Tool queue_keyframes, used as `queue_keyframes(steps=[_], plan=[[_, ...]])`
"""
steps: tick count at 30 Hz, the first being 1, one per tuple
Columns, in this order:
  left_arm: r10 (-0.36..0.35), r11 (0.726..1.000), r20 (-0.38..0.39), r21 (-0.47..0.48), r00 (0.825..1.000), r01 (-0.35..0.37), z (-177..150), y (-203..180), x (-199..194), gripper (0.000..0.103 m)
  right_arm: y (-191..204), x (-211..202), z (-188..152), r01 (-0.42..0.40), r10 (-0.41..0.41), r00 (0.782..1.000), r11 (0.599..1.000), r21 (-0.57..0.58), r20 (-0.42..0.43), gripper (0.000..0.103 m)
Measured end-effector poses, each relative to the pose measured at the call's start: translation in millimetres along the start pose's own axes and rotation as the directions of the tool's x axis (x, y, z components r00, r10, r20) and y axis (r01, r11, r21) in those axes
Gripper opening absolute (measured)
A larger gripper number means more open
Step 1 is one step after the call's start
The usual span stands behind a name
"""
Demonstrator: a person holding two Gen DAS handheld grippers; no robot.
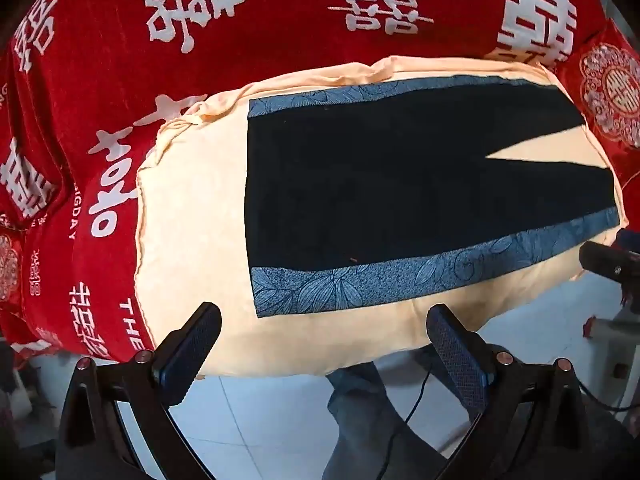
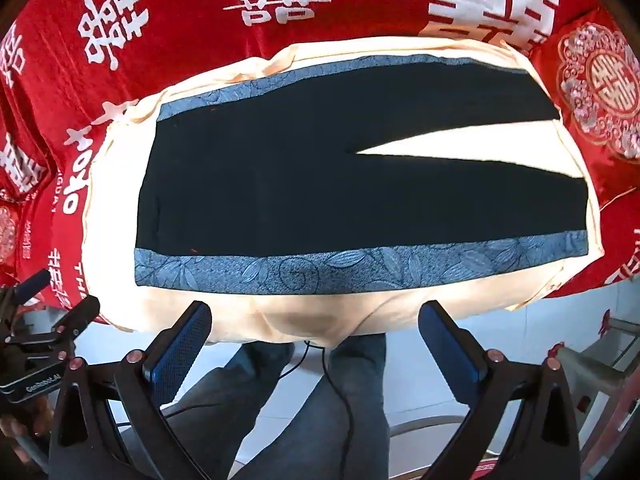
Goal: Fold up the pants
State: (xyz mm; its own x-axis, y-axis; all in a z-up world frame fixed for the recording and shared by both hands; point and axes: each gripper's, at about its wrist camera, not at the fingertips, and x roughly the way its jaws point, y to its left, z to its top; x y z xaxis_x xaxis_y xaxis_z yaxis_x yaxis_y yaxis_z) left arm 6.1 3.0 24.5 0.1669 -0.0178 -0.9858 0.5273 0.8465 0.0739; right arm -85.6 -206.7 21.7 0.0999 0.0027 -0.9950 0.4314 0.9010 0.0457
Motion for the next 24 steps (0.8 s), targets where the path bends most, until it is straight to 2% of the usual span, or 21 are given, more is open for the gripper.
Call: queue_keyframes(steps=[14, 24], plan=[[0.013, 1.000, 0.031, 0.004, 0.999, -0.013, 13.1, -2.9, -4.5, 0.103, -4.4, -3.4, 7.7, 0.038, -0.038, 0.999, 0.999, 0.004, -0.008, 0.103], [0.046, 0.999, 0.058, 0.023, 0.997, -0.048, 18.8, -8.5, -9.6, 0.103, -8.0, -4.1, 10.2, 0.050, -0.050, 0.999, 0.999, 0.007, -0.005, 0.103]])
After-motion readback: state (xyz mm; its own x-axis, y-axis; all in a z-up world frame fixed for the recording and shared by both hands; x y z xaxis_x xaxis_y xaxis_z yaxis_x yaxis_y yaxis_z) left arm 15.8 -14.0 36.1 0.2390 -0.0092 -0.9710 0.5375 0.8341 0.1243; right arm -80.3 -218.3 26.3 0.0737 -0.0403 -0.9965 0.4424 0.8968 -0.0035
